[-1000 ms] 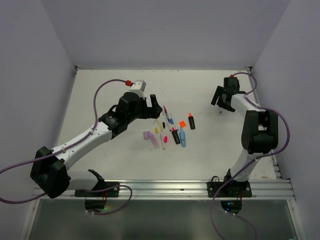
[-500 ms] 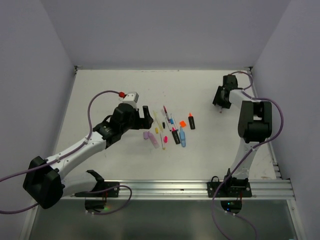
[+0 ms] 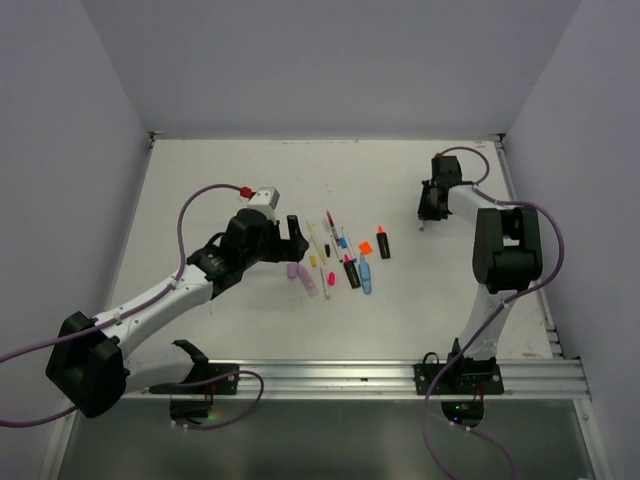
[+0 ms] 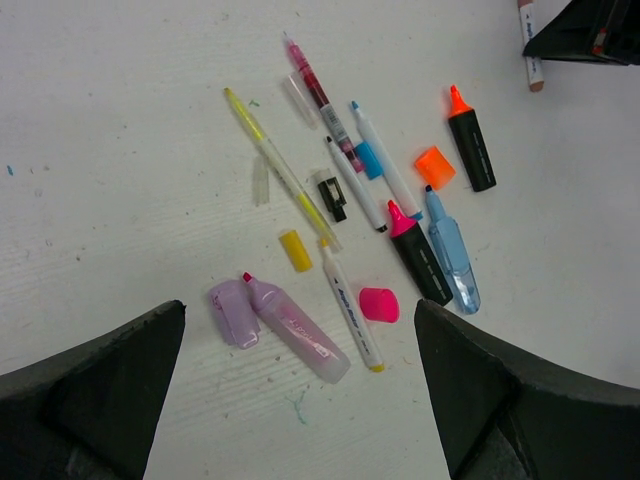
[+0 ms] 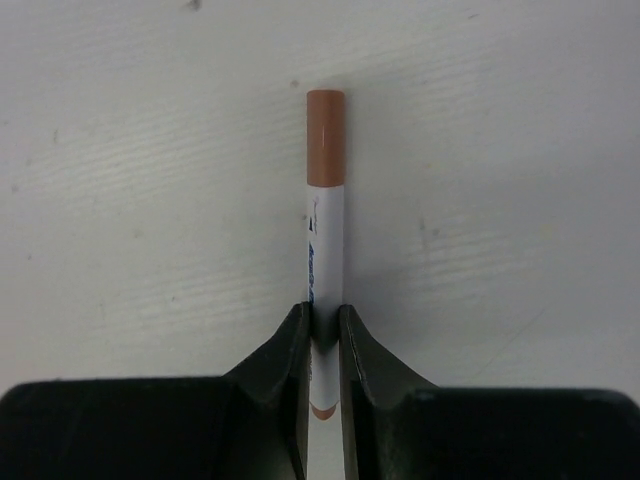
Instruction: Open the pen caps
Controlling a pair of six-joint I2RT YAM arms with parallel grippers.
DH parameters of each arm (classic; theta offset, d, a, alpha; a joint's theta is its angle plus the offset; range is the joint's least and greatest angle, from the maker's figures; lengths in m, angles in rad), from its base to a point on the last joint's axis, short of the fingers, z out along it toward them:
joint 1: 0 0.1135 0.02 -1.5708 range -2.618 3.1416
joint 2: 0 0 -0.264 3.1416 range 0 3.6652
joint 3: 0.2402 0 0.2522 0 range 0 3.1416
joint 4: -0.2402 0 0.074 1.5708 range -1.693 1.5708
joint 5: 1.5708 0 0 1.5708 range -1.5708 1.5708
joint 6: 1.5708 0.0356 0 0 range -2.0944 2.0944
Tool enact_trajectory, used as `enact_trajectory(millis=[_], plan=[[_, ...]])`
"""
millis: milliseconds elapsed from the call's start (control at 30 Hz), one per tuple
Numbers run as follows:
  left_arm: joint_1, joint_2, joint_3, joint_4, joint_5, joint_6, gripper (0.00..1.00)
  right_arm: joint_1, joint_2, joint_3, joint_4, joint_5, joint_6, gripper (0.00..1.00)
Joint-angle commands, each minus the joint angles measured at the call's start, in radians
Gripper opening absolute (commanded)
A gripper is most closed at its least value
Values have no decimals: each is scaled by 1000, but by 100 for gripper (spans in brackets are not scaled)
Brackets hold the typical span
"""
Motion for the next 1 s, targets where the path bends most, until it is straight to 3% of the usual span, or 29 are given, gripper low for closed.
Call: enact_trajectory(millis=[0, 500, 700, 967], plan=[[8, 3, 45, 69, 41, 0, 100, 76, -103, -39, 31, -45, -17, 0], [14, 129, 250, 196, 199, -86, 99, 432, -538, -324, 338, -322, -12, 0], [17, 165, 273, 262, 219, -128, 95, 523, -654, -428, 463, -405, -20, 0], [18, 227, 290, 270, 160, -194, 81, 572, -699, -473, 520, -436, -23, 0]])
